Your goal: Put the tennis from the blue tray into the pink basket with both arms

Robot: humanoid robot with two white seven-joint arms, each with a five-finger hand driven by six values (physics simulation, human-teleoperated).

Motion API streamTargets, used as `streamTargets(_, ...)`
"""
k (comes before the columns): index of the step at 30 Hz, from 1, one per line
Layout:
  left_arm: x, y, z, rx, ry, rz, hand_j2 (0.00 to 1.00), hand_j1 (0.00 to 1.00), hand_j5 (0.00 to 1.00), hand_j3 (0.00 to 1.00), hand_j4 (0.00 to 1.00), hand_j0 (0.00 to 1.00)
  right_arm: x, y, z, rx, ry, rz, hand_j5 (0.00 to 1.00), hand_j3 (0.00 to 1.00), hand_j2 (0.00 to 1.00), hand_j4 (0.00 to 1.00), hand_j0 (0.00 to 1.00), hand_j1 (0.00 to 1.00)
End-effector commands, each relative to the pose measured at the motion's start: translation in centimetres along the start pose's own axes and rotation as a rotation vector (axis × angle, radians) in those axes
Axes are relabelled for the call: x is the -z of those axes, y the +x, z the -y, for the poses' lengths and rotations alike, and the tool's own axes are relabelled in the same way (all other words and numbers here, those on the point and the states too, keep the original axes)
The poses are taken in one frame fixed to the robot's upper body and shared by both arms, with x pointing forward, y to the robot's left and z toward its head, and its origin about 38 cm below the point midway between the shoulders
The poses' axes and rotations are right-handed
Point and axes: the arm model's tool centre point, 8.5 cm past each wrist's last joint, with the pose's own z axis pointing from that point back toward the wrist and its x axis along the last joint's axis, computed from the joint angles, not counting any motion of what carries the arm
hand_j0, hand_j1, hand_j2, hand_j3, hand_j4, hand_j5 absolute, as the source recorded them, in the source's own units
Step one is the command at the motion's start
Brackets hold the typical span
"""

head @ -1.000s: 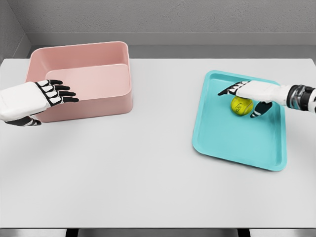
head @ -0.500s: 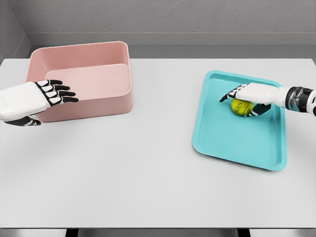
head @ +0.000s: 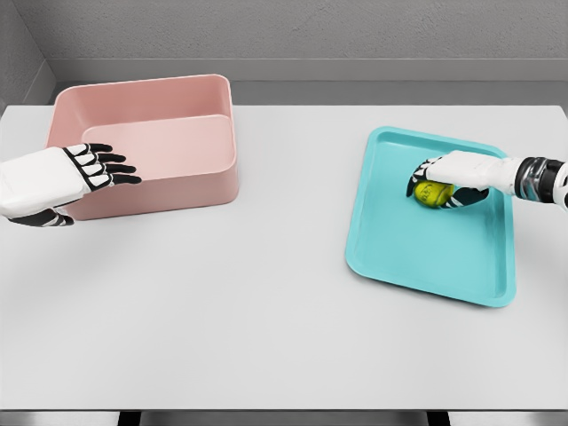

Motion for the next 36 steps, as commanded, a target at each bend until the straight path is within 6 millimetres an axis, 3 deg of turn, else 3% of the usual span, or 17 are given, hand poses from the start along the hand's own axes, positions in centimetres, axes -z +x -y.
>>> streamTargets(1, -0.1, 0.0, -0.1, -0.004, 0.003, -0.001, 1.00, 1.00, 1.00, 1.00, 1.00, 1.00, -0.2, -0.1, 0.2, 0.006, -0.011, -0.002, 0.55, 0.55, 0.55, 0.55, 0.55, 0.55)
streamTargets(8, 0.0, 0.0, -0.1, -0.004, 0.004, 0.001, 1.00, 1.00, 1.00, 1.00, 1.00, 1.00, -0.4, 0.4, 1.4, -0.012, -0.037, 0.014, 0.50, 0.50, 0.50, 0.50, 0.50, 0.50)
streamTargets(15, 0.1, 0.2, -0.1, -0.002, 0.006, 0.008, 1.00, 1.00, 1.00, 1.00, 1.00, 1.00, -2.3, 0.8, 4.1, -0.060, -0.110, 0.012, 0.46, 0.46, 0.46, 0.46, 0.46, 0.46)
streamTargets(22, 0.1, 0.3, -0.1, -0.004, 0.005, 0.010, 1.00, 1.00, 1.00, 1.00, 1.00, 1.00, -1.9, 5.1, 6.2, -0.176, -0.146, 0.113, 0.46, 0.46, 0.46, 0.46, 0.46, 0.46)
streamTargets(31, 0.1, 0.3, -0.1, -0.004, 0.005, 0.010, 1.00, 1.00, 1.00, 1.00, 1.00, 1.00, -1.7, 9.5, 6.4, -0.267, -0.162, 0.211, 0.43, 0.43, 0.43, 0.43, 0.43, 0.43)
streamTargets(36, 0.1, 0.4, 0.1, -0.005, 0.002, 0.010, 1.00, 1.00, 1.00, 1.00, 1.00, 1.00, -0.6, 12.2, 6.1, -0.309, -0.150, 0.279, 0.43, 0.43, 0.43, 0.43, 0.43, 0.43)
